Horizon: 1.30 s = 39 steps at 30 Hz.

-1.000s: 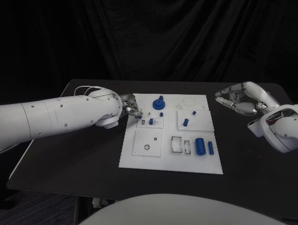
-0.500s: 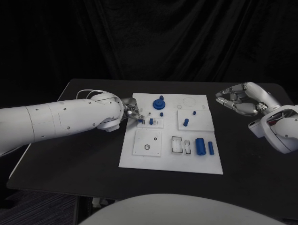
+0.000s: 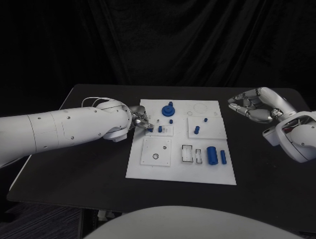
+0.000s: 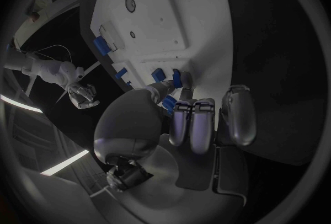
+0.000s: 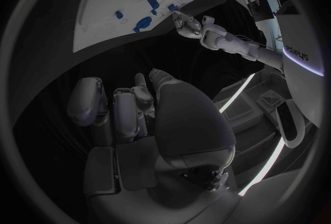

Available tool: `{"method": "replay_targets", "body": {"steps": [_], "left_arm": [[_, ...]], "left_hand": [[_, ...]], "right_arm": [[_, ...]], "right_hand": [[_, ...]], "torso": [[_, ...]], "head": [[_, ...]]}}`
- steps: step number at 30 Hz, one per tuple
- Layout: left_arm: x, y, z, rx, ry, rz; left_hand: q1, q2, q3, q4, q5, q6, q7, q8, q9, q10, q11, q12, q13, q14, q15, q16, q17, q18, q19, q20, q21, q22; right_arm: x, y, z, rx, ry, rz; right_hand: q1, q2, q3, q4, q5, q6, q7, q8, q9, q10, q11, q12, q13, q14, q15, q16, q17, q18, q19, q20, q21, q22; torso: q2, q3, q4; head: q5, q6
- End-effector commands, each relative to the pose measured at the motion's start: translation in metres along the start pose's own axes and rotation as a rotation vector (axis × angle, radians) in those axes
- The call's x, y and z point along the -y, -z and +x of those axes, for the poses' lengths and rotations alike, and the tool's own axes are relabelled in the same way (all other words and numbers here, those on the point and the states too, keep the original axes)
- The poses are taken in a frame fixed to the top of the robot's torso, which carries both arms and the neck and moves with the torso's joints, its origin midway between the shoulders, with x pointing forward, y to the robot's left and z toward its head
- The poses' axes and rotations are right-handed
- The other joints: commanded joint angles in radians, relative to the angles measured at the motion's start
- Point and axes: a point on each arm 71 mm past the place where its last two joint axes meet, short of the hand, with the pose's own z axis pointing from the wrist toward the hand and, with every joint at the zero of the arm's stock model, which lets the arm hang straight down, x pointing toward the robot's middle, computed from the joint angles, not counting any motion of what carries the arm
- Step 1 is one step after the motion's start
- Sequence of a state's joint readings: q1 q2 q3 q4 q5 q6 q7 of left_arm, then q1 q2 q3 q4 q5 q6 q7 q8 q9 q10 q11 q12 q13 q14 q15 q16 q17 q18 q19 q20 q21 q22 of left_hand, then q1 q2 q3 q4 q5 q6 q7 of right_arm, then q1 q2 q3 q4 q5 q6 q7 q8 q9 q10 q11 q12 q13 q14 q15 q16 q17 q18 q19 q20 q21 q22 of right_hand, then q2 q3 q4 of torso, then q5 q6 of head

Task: Assemble the parts on the task board

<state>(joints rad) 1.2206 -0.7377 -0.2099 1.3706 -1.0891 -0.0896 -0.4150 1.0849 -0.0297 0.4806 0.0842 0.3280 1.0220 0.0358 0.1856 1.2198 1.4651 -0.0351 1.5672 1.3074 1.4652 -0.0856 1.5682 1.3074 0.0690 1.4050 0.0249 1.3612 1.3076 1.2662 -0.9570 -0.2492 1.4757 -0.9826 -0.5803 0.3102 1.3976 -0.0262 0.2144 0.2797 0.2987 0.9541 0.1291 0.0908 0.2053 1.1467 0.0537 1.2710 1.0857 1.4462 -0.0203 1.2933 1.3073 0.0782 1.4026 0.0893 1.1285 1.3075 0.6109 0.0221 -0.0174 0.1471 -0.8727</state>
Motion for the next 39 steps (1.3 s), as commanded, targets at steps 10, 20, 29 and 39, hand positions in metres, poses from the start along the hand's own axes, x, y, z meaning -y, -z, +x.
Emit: {"method": "replay_targets", "body": {"steps": [10, 20, 29, 39], "left_arm": [[0.0005, 0.0008, 0.0058, -0.025, -0.001, 0.006], [0.0010, -0.0006, 0.0063, -0.018, 0.002, 0.012], [-0.0006, -0.0014, 0.0075, -0.029, -0.002, -0.002], [-0.0042, -0.0022, 0.0070, -0.034, -0.005, -0.024]], "left_hand": [[-0.015, 0.003, -0.002, 0.012, -0.012, 0.004, -0.003, -0.007, 0.001, 0.106, -0.001, 0.004, 0.263, 0.106, 0.000, 0.003, 0.263, 0.003, 0.000, 0.002, -0.009, 0.028], [-0.081, 0.000, -0.088, 0.071, -0.154, 0.001, 0.008, -0.033, -0.020, 0.106, 0.008, 0.004, 0.263, 0.106, 0.006, 0.003, 0.263, 0.004, -0.001, 0.007, -0.017, 0.028], [-0.152, 0.004, -0.247, 0.162, -0.239, 0.012, 0.016, -0.073, -0.080, 0.106, 0.016, 0.004, 0.263, 0.106, 0.014, 0.003, 0.263, 0.006, -0.004, 0.015, -0.029, 0.027], [-0.222, 0.045, -0.363, 0.208, -0.273, 0.035, 0.014, -0.073, -0.095, 0.106, 0.015, 0.004, 0.263, 0.106, 0.014, 0.003, 0.263, 0.005, 0.001, 0.016, -0.030, 0.036]], "right_arm": [[0.0022, 0.0004, 0.0022, -0.010, 0.000, 0.023], [0.0028, 0.0001, 0.0037, -0.016, -0.002, 0.030], [0.0035, 0.0004, 0.0040, -0.020, -0.003, 0.036], [0.0037, 0.0008, 0.0041, -0.023, -0.004, 0.039]], "right_hand": [[0.014, 0.000, 0.013, -0.003, 0.019, 0.006, 0.004, -0.006, -0.001, -0.008, -0.001, -0.004, -0.002, 0.001, 0.004, -0.004, 0.004, 0.014, 0.002, 0.001, -0.009, 0.139], [0.014, 0.000, 0.014, -0.002, 0.020, 0.006, 0.004, -0.007, -0.001, -0.008, -0.001, -0.004, -0.002, 0.001, 0.004, -0.005, 0.004, 0.014, 0.002, 0.001, -0.009, 0.139], [0.015, 0.000, 0.015, -0.002, 0.023, 0.006, 0.004, -0.007, -0.002, -0.009, -0.001, -0.004, -0.003, 0.001, 0.004, -0.005, 0.004, 0.015, 0.002, 0.001, -0.011, 0.139], [0.019, -0.004, 0.025, -0.003, 0.052, 0.007, 0.004, -0.010, -0.002, -0.010, -0.001, -0.004, -0.004, 0.000, 0.004, -0.006, 0.002, 0.015, 0.002, 0.001, -0.013, 0.139]], "torso": [[0.001, 0.0000, 0.0001], [0.000, 0.0000, 0.0000], [0.000, 0.0000, 0.0002], [0.000, 0.0002, -0.0002]], "head": [[0.000, 0.000], [0.000, 0.000], [-0.001, 0.000], [0.001, 0.000]]}}
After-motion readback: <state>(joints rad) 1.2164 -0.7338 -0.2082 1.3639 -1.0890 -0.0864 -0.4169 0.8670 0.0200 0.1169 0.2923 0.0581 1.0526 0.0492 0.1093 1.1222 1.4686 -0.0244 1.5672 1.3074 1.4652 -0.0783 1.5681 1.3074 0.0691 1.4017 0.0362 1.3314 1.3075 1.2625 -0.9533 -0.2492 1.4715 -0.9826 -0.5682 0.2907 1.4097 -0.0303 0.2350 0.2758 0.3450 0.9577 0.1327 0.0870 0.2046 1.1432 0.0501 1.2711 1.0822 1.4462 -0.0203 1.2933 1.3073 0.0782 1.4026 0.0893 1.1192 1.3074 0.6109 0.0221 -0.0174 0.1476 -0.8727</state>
